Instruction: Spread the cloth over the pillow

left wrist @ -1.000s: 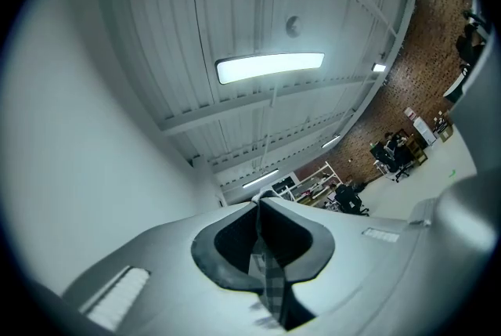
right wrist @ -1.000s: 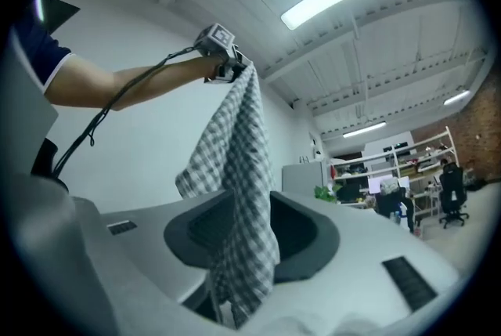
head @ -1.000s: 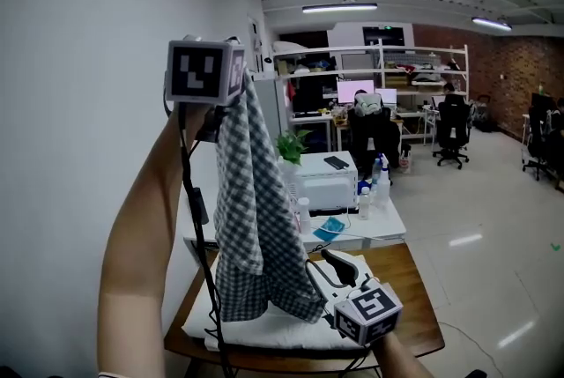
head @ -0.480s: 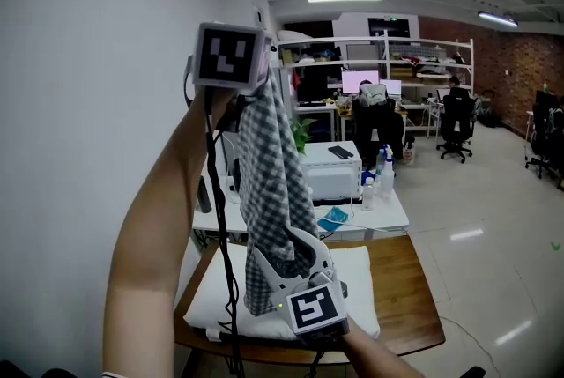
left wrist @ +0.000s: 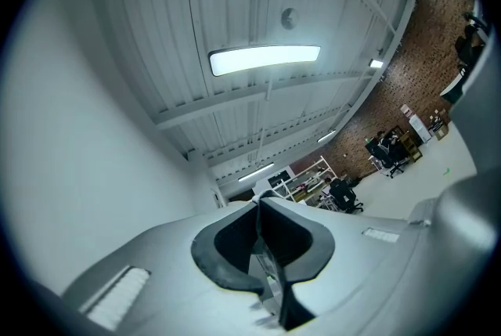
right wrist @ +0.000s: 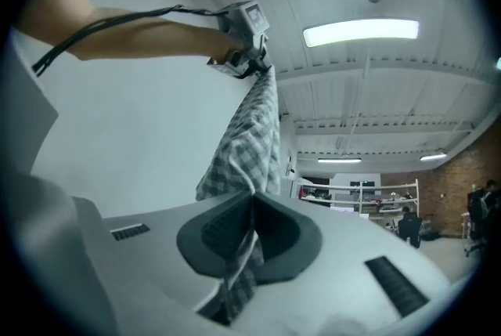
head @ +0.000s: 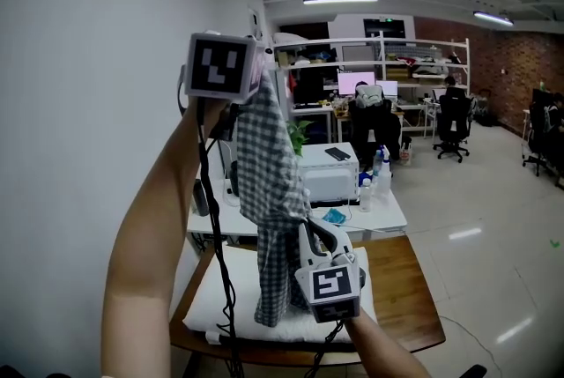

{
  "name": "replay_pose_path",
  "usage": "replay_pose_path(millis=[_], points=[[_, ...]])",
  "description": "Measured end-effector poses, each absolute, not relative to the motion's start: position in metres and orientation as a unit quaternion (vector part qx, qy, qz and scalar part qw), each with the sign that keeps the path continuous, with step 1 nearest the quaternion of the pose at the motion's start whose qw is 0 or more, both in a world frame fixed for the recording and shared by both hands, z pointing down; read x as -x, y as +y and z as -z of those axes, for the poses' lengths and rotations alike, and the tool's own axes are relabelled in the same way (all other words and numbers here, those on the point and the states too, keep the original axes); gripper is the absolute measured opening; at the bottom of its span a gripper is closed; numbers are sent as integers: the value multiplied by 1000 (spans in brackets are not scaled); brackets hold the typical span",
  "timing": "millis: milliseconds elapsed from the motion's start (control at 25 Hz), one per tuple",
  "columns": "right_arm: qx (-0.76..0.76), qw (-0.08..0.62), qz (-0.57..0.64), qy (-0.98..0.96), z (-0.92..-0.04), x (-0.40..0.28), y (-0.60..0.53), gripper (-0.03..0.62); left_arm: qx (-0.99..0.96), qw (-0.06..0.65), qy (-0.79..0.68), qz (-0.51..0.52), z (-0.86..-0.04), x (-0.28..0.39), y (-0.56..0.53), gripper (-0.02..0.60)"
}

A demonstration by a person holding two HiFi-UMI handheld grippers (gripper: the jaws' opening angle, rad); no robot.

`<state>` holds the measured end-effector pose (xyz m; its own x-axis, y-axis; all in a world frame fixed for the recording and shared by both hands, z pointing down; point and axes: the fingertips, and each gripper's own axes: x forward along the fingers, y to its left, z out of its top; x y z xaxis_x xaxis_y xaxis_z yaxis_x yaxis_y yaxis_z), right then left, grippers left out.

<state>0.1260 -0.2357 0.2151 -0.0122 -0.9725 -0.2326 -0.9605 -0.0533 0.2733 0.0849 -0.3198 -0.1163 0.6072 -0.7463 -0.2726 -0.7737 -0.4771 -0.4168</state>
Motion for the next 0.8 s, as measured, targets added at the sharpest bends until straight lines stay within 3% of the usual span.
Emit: replay_pose_path(millis=[320,800], points=[[-752,-43,161,-638,-188,-204,-214,23,860,235,453,-12,89,-57,-354,11],[-793,-55,197,-573,-157,-269,-199,23,855,196,479,27,36,-9,-390,11]])
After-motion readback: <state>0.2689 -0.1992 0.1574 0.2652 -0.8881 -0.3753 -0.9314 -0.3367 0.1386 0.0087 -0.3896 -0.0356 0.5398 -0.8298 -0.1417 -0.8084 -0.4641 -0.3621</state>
